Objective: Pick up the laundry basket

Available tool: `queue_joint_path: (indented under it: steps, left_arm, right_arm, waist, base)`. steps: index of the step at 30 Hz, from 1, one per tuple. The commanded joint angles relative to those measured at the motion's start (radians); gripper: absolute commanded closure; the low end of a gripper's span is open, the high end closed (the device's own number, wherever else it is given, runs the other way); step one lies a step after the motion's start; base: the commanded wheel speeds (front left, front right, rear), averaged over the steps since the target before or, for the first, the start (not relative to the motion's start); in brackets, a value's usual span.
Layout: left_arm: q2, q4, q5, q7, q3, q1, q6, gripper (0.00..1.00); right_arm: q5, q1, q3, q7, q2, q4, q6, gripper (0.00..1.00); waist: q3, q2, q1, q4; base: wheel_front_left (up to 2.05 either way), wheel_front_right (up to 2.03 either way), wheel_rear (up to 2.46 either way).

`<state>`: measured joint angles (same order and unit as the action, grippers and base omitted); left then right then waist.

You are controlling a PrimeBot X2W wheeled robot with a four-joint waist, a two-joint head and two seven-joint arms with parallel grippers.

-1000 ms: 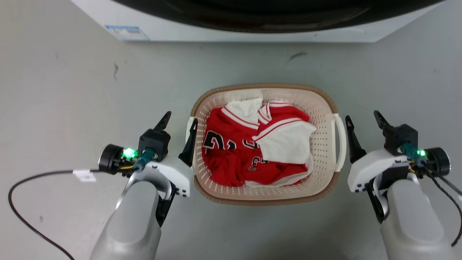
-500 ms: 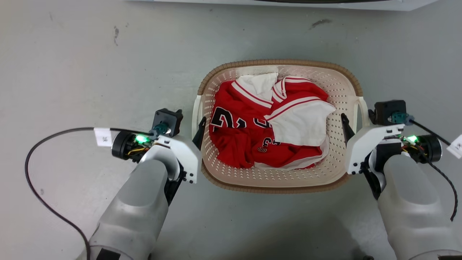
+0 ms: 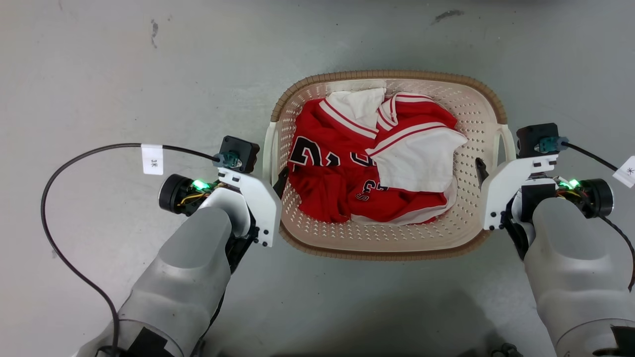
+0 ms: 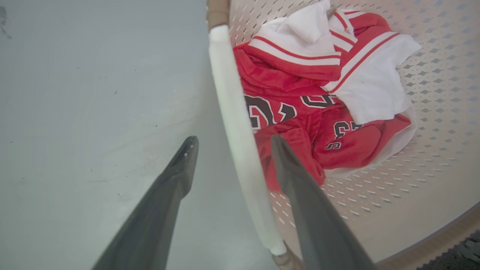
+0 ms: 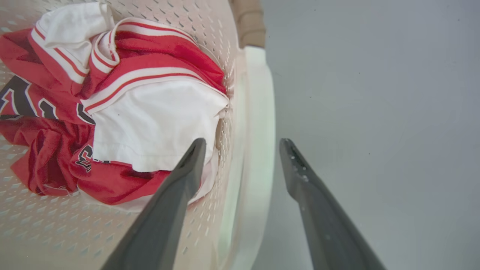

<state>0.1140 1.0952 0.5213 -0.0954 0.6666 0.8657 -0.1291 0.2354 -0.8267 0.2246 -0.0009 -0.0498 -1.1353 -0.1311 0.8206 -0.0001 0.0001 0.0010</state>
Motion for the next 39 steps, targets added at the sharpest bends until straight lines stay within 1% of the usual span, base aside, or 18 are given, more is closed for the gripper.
queue_joint_path:
  steps: [1, 6, 11, 18, 19, 20, 21, 31, 35, 39]
  left_arm:
    - [0.006, -0.010, 0.026, 0.013, 0.021, 0.015, -0.001, 0.00]
    - [0.028, -0.024, 0.100, 0.042, 0.088, 0.031, -0.001, 0.00]
    - [0.047, -0.031, 0.156, 0.048, 0.144, 0.050, -0.001, 0.00]
    - [0.054, -0.030, 0.230, 0.042, 0.204, 0.065, -0.001, 0.00]
    - [0.055, -0.029, 0.238, 0.042, 0.213, 0.066, -0.001, 0.22]
    - [0.056, -0.028, 0.247, 0.044, 0.221, 0.067, -0.001, 0.82]
    - [0.057, -0.026, 0.255, 0.044, 0.229, 0.069, -0.001, 1.00]
    - [0.075, -0.028, 0.341, 0.040, 0.304, 0.076, -0.002, 1.00]
    - [0.074, -0.031, 0.367, 0.046, 0.327, 0.070, -0.002, 1.00]
    - [0.085, -0.043, 0.404, 0.064, 0.361, 0.050, -0.002, 1.00]
  right_arm:
    - [0.013, -0.019, 0.008, 0.008, -0.001, -0.013, 0.001, 0.00]
    - [0.036, -0.039, 0.040, 0.009, -0.001, -0.033, 0.001, 0.00]
    - [0.049, -0.053, 0.059, 0.005, -0.001, -0.057, 0.001, 0.00]
    - [0.078, -0.068, 0.082, 0.010, -0.001, -0.076, 0.001, 0.00]
    - [0.080, -0.071, 0.083, 0.010, -0.001, -0.080, 0.001, 0.22]
    - [0.083, -0.075, 0.082, 0.011, -0.001, -0.084, 0.001, 0.89]
    - [0.084, -0.078, 0.081, 0.010, -0.001, -0.087, 0.001, 1.00]
    - [0.109, -0.076, 0.099, 0.021, -0.005, -0.102, 0.002, 1.00]
    - [0.115, -0.064, 0.107, 0.032, -0.010, -0.106, 0.002, 1.00]
    - [0.130, -0.052, 0.112, 0.061, -0.009, -0.115, 0.002, 1.00]
  waist:
    - [0.006, 0.0001, -0.0001, 0.002]
    - [0.020, 0.0001, -0.0001, 0.005]
    - [0.031, 0.0001, -0.0001, 0.008]
    - [0.044, 0.0001, -0.0001, 0.011]
    - [0.045, 0.0001, -0.0001, 0.012]
    - [0.046, 0.0001, -0.0001, 0.012]
    - [0.047, 0.0001, -0.0001, 0.012]
    - [0.035, 0.0001, -0.0001, 0.013]
    - [0.013, 0.0001, -0.0001, 0.012]
    - [-0.042, 0.0001, -0.0001, 0.012]
  base:
    - [0.00, 0.00, 0.00]
    - [0.00, 0.00, 0.00]
    - [0.00, 0.00, 0.00]
    - [0.00, 0.00, 0.00]
    - [0.00, 0.00, 0.00]
    - [0.00, 0.00, 0.00]
    - [0.00, 0.00, 0.00]
    - [0.00, 0.00, 0.00]
    - [0.00, 0.00, 0.00]
    - [0.00, 0.00, 0.00]
